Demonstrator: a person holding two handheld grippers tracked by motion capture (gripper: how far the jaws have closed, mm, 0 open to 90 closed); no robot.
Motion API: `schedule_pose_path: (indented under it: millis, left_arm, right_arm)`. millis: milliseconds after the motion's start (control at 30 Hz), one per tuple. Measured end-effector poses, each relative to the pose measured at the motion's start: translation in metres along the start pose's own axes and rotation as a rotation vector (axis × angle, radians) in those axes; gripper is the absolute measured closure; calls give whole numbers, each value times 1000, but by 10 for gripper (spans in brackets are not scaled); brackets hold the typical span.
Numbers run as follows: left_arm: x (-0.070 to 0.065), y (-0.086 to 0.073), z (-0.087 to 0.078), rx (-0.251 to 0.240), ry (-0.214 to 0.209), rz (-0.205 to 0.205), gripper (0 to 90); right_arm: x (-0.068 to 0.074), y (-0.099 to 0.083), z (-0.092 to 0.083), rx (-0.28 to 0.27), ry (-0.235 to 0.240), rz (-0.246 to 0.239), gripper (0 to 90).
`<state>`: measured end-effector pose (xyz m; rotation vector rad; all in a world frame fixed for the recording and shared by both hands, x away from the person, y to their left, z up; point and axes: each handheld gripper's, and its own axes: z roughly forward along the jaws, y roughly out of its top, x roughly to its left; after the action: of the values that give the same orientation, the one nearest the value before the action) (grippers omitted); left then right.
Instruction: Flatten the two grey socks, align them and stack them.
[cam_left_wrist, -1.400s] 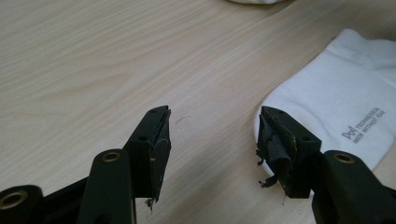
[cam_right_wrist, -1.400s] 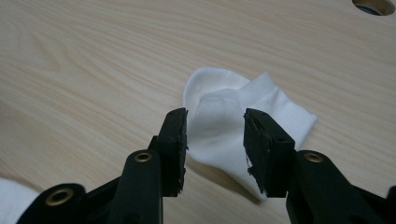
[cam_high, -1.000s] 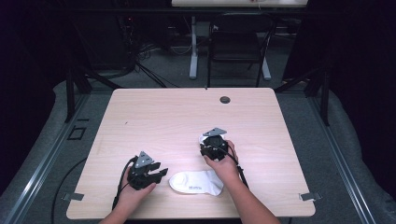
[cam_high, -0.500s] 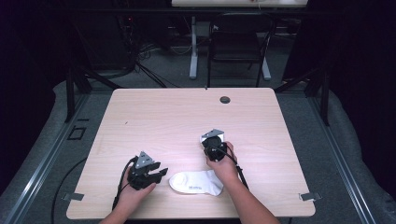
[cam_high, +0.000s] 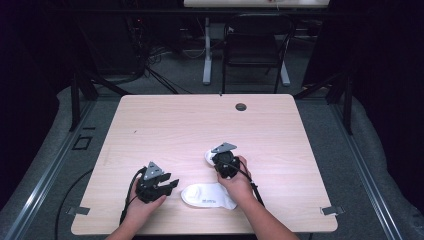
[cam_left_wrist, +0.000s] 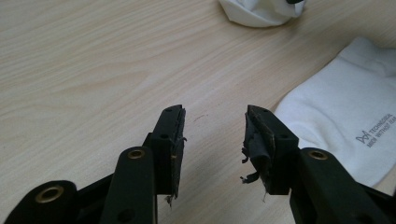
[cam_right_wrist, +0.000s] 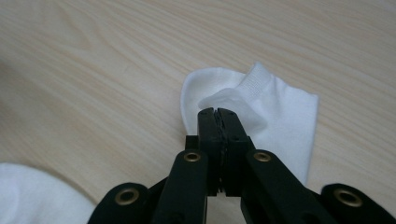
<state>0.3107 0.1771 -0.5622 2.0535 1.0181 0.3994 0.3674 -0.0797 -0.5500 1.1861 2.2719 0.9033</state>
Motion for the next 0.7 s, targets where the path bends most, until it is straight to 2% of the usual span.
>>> schedule_pose_path:
  millis: [233, 400, 500, 600, 700]
  left_arm:
    - [-1, 5, 2, -18, -8, 1, 572]
    - [-2, 14, 7, -8, -17, 9, 581]
    - [-1, 18, 10, -6, -5, 18, 605]
    - [1, 24, 15, -2, -7, 5, 611]
    - [1, 29, 22, -2, -1, 7, 611]
  right_arm:
    - [17, -8, -8, -4, 51, -34, 897]
    - [27, -11, -10, -5, 81, -54, 896]
    - [31, -11, -11, -16, 100, -51, 896]
    - [37, -11, -12, -13, 119, -64, 894]
    - [42, -10, -15, -33, 126, -76, 835]
